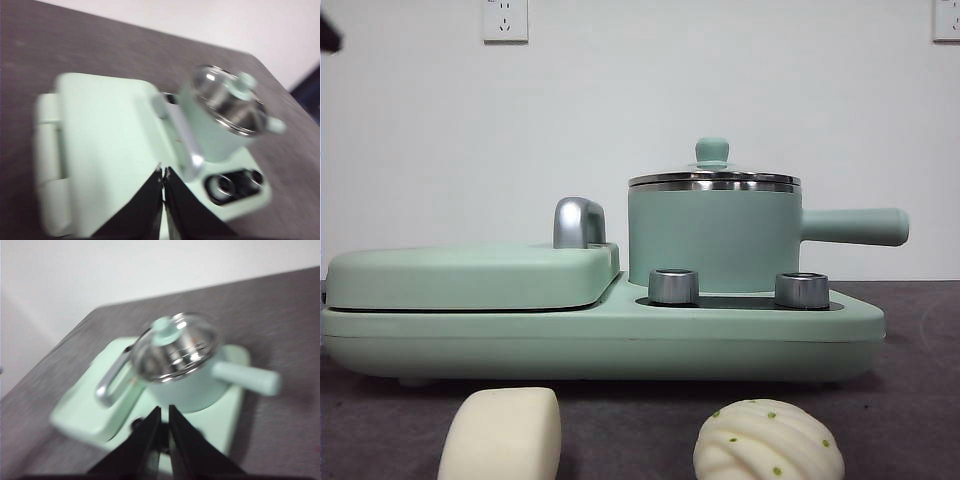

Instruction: Put the buns in a small steamer

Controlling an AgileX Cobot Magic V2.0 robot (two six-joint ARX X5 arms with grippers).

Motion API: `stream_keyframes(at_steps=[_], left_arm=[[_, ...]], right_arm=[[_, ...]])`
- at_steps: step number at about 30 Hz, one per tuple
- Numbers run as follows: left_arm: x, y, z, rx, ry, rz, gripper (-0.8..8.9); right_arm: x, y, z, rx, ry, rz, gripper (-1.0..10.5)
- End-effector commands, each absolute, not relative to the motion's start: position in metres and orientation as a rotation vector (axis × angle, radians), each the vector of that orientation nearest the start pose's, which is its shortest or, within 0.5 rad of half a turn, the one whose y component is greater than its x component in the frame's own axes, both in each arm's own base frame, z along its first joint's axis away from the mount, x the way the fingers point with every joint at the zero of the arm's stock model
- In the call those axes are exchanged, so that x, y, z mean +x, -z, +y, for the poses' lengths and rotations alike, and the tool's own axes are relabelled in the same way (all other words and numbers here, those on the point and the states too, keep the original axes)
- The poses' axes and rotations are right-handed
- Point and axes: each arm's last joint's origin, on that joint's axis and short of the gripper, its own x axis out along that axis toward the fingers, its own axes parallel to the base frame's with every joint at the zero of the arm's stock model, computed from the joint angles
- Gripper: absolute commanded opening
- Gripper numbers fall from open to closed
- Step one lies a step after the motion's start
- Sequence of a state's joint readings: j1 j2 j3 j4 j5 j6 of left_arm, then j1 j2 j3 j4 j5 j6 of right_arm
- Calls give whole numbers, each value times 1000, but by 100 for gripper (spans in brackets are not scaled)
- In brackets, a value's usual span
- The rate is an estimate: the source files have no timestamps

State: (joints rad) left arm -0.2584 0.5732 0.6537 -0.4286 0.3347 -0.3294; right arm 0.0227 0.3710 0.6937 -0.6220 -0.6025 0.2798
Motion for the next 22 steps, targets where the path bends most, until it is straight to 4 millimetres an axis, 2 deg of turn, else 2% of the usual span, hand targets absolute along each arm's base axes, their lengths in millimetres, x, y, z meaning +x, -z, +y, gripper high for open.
stream_keyframes(at_steps=[1, 8, 15, 17, 18, 20, 22], left_arm=[[130, -311, -50, -286, 643, 476, 9], [145, -336, -68, -224, 898, 538, 8], [149, -340, -73, -207, 927, 512, 12], [149, -340, -73, -207, 927, 513, 67], [149, -340, -73, -204, 927, 511, 124], [149, -340, -73, -192, 930, 505, 274], [149, -340, -73, -188, 932, 503, 405]], right_arm=[[76, -321, 20, 276, -657, 378, 24], [77, -343, 22, 210, -746, 368, 24], [78, -346, 21, 201, -738, 341, 24], [78, -346, 21, 201, -738, 343, 25], [78, -346, 21, 200, -737, 342, 46], [78, -346, 21, 200, -738, 341, 126], [78, -346, 21, 200, -737, 341, 259]])
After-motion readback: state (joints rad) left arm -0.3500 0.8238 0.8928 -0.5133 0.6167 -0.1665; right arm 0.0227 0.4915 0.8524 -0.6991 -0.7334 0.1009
